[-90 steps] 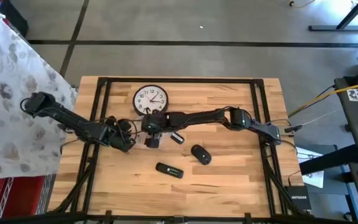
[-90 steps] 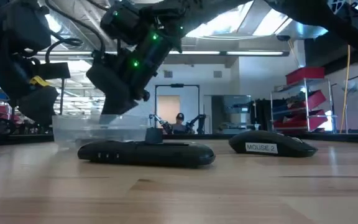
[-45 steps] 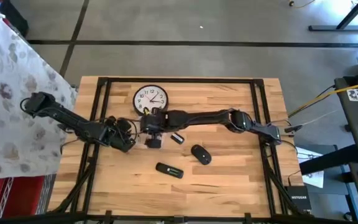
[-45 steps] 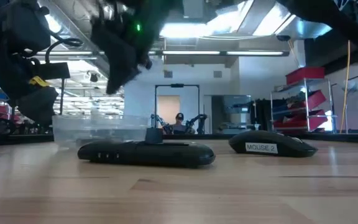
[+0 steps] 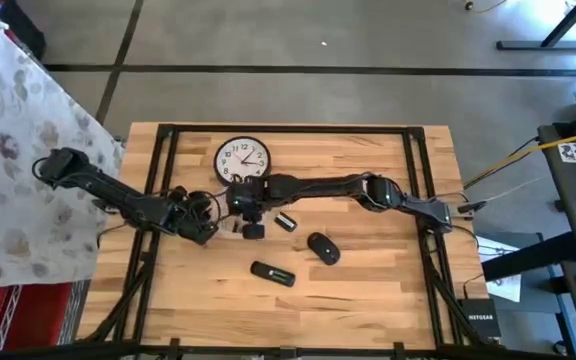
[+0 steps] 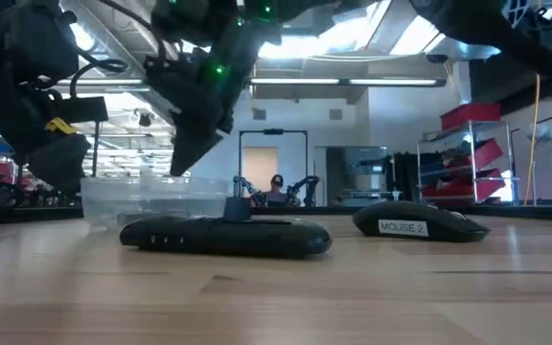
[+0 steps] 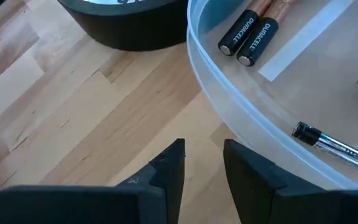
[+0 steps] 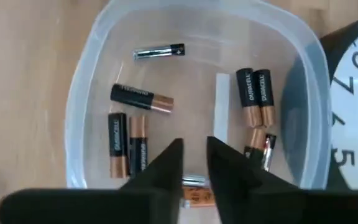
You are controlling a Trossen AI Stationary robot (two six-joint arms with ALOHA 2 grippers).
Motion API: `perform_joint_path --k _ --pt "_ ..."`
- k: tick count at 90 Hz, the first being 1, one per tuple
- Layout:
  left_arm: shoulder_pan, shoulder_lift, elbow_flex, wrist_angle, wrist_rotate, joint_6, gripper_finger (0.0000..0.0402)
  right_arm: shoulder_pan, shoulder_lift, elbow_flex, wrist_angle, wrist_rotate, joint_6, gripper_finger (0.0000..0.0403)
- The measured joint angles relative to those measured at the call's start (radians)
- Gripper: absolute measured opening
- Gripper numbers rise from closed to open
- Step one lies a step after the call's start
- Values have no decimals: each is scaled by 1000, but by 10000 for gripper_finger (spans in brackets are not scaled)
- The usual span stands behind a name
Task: Insert battery
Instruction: Insert the silver battery into the remote control
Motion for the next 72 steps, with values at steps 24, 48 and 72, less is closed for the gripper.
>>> perform_joint_path --k 24,48,72 --pt "-1 0 0 24 0 22 96 -37 24 -2 -78 -61 -266 162" --pt "1 0 0 72 -23 78 96 10 69 -6 -81 -64 -423 159" --pt "2 -1 0 68 -64 75 96 28 79 -6 19 -17 -332 159"
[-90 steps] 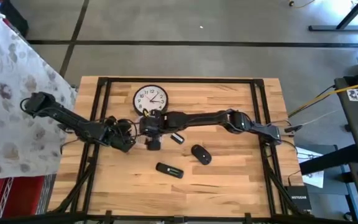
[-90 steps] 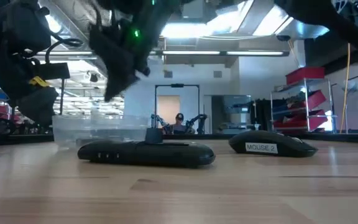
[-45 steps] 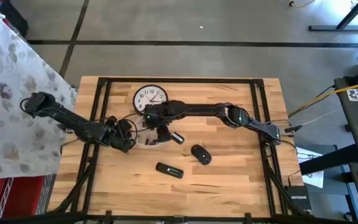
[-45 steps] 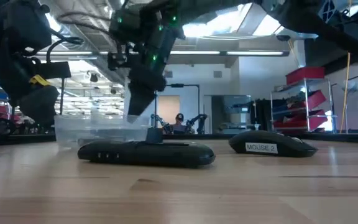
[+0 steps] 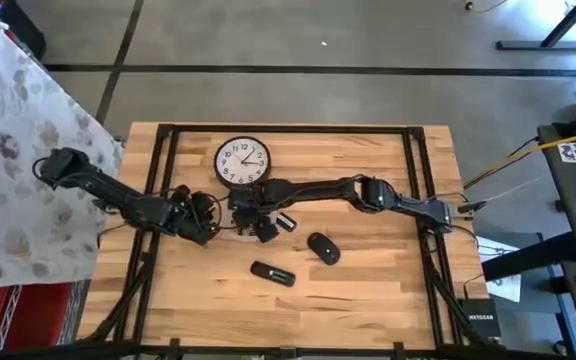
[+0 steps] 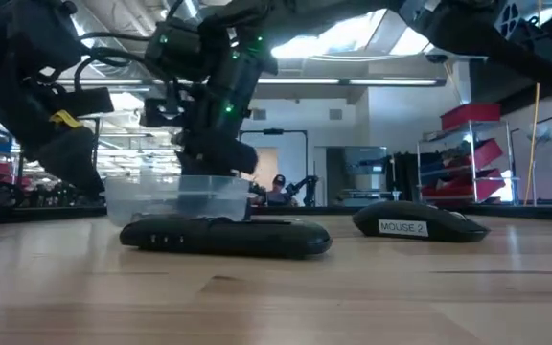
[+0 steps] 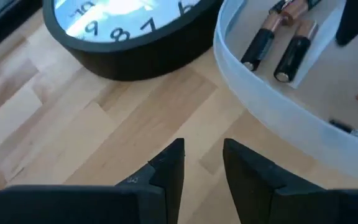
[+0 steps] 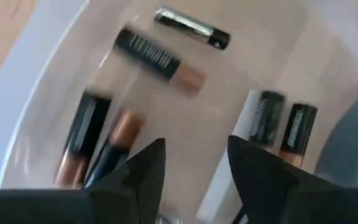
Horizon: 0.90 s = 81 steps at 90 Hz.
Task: Insert battery
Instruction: Insert the silver battery into the remote control
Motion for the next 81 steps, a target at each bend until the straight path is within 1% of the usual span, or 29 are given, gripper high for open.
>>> perform_joint_path --k 10,25,34,43,53,70,74,81 --pt "0 0 0 1 -2 0 96 -2 -4 0 21 -7 18 159" --pt "0 0 0 0 -3 0 96 -2 -7 0 -40 -4 -82 159" --pt "0 0 0 -2 -3 0 96 -2 -8 1 -112 42 -195 159" --pt "0 1 0 -2 -3 1 96 -3 -10 2 -148 77 -309 159" --pt "0 1 0 -2 -3 1 96 -1 -10 2 -143 131 -391 159" --pt "0 1 0 -2 -3 3 96 21 -10 2 -140 257 -500 159" --pt "0 2 -1 -2 -3 3 96 30 -12 4 -144 267 -519 159" --pt "0 1 -1 -2 -3 3 96 47 -19 4 -177 254 -570 159"
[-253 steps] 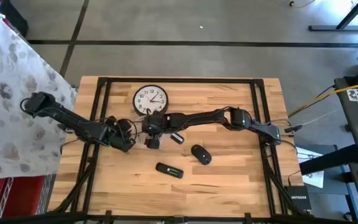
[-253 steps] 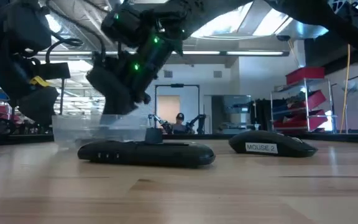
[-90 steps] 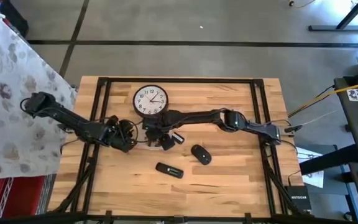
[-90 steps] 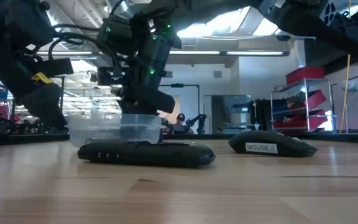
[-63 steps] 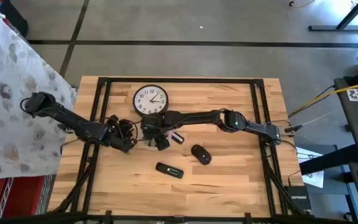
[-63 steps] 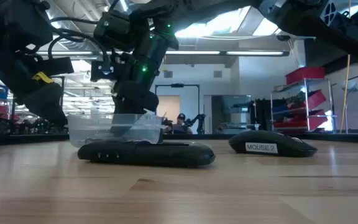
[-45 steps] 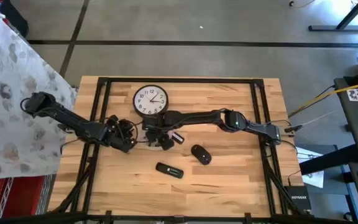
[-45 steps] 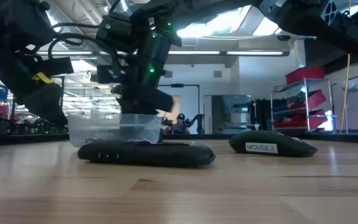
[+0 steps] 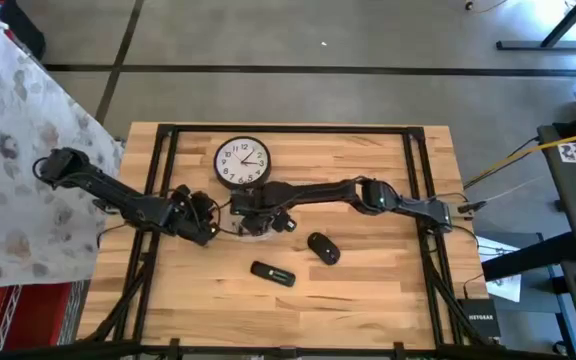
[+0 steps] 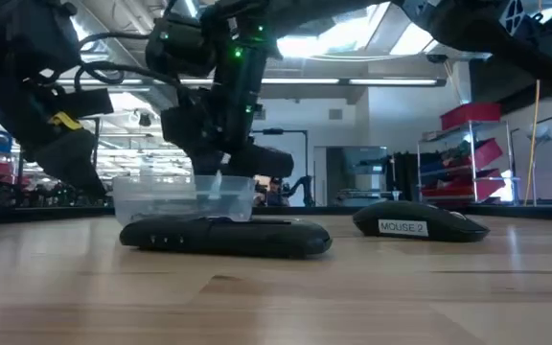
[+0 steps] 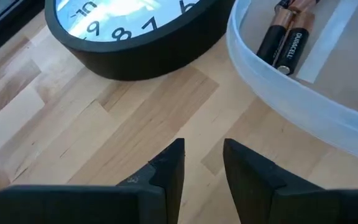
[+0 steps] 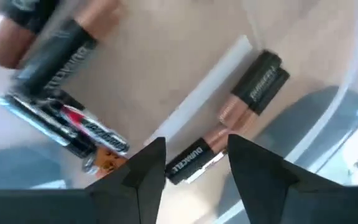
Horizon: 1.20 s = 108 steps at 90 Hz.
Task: Insert battery
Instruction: Insert the silver battery into the remote control
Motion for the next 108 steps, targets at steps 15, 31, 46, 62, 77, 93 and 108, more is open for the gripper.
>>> perform_joint_path --k 15,31,46,62,77,93,108 --pt "0 -2 0 6 0 0 96 30 -14 9 -65 -9 -92 159" --pt "1 -2 0 4 -1 0 96 26 -12 4 -142 -67 -101 159" --pt "1 -2 0 5 -2 -4 96 15 -4 3 -143 -71 -77 159" --pt "1 -2 0 6 -3 -4 96 5 3 3 -30 -77 25 159" --pt "0 -2 0 6 -2 -4 96 0 3 3 15 -74 100 159" --pt "0 -2 0 6 0 -4 96 -9 3 3 -1 -71 343 159" --pt "0 -2 0 7 0 -4 96 -20 -6 8 -21 -103 615 159"
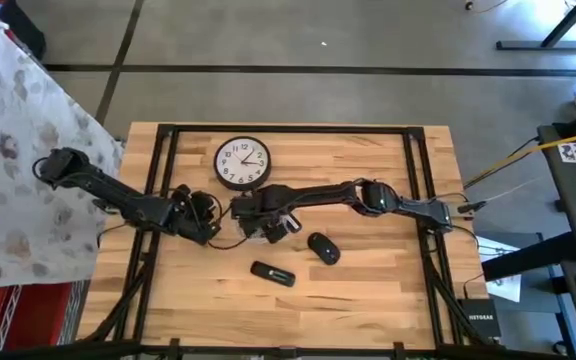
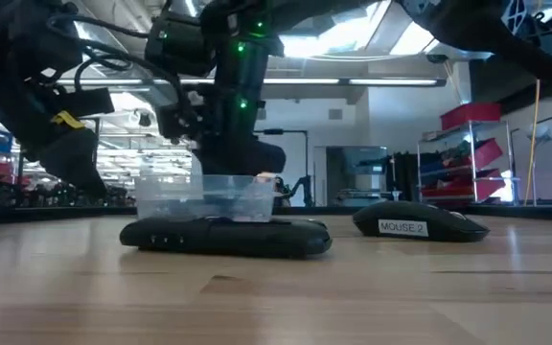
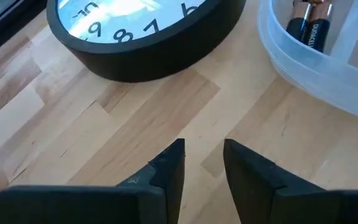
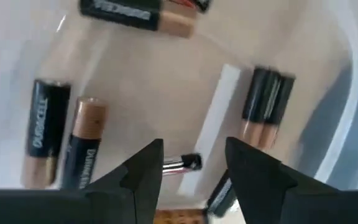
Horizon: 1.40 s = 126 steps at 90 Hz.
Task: Insert battery
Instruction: Insert the silver battery into the remote control
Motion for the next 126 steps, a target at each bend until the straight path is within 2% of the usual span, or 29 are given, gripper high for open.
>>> perform_joint_path --k 22,34,59,81,92,111,126 --pt "0 0 0 22 0 5 96 -31 -17 1 -75 -127 350 159" --pt "0 1 0 23 0 7 96 -46 -11 0 -77 -170 475 159" --pt "0 2 -35 56 14 5 96 -66 -11 -77 -51 -169 633 159" --pt "0 1 -60 84 39 -12 96 -70 -14 -115 -13 -216 629 155" --pt "0 1 -60 106 39 0 96 -64 -11 -115 6 -202 617 125" --pt "0 1 -60 105 39 0 96 -62 -13 -171 110 -196 614 22" --pt "0 0 -60 107 39 -3 96 -55 -19 -221 192 -193 604 13"
